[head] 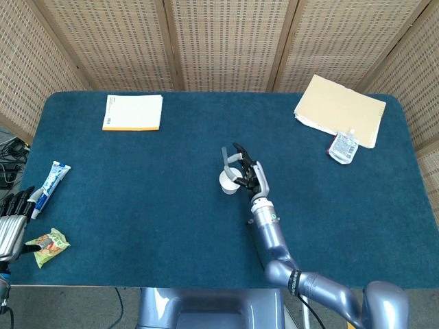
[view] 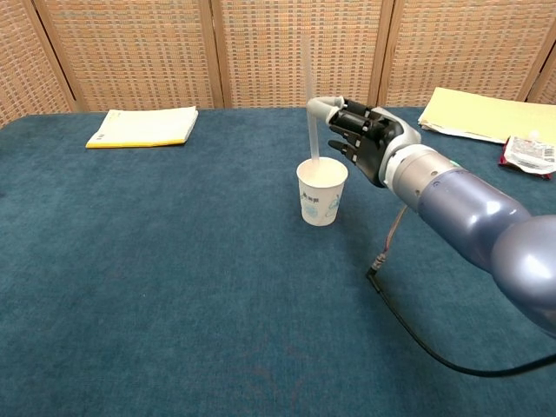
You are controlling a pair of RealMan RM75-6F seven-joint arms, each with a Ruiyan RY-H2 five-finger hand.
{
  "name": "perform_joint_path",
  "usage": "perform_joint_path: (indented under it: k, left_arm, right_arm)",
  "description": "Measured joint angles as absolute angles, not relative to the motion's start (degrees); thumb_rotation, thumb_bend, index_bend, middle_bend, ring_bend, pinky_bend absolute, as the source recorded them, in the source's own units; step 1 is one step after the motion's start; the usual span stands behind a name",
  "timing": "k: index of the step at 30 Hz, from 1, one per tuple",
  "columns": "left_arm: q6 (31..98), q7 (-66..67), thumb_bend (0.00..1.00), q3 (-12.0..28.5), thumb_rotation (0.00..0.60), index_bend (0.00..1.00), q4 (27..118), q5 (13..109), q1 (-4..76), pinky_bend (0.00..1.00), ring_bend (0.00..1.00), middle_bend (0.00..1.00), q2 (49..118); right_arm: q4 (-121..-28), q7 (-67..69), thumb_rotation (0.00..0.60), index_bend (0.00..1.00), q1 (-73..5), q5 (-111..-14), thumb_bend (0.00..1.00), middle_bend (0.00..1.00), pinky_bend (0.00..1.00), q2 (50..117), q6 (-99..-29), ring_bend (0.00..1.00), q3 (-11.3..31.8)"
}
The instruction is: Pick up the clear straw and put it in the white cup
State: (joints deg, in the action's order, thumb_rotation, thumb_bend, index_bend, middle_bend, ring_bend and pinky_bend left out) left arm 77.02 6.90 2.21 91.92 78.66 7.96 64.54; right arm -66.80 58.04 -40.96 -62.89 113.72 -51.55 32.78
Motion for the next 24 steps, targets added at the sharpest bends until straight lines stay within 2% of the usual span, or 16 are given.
perform_joint_path:
  k: [8,15,20,24]
  left_arm:
    - [77.03,6.74,0.10,2.04,0.600,0.00,92.21,79.04,8.00,0.00,0.00,0.00,64.41]
    - [77.83,6.83,0.10,2.10,0.600,0.00,92.47,79.41,7.83,0.00,0.00,0.00,64.29]
    - [78.49,6.81,0.10,2.21,0.600,0.00,92.50,79.45,7.58,0.00,0.00,0.00,64.22]
    - [78.90,7.82,0.10,2.39,0.600,0.00,92.49,78.98,7.39,0.00,0.00,0.00,64.57]
  right_arm:
    - [-67.08,58.00,0.600,0.36,-39.88,-63.81,0.38,0.03,0.00,113.09,-51.65,0.00,31.47]
    - [-70.00,57.43,0.600,0.29,-38.19,-65.06,0.37,0.00,0.00,110.54,-52.79,0.00,30.72]
    - [-72.91,53.99,0.600,0.22,-36.19,-67.32,0.35,0.00,0.00,105.79,-54.24,0.00,29.07]
    - [-74.49,46.35,0.600,0.18,-34.40,-69.47,0.31,0.00,0.00,99.88,-54.82,0.00,25.70]
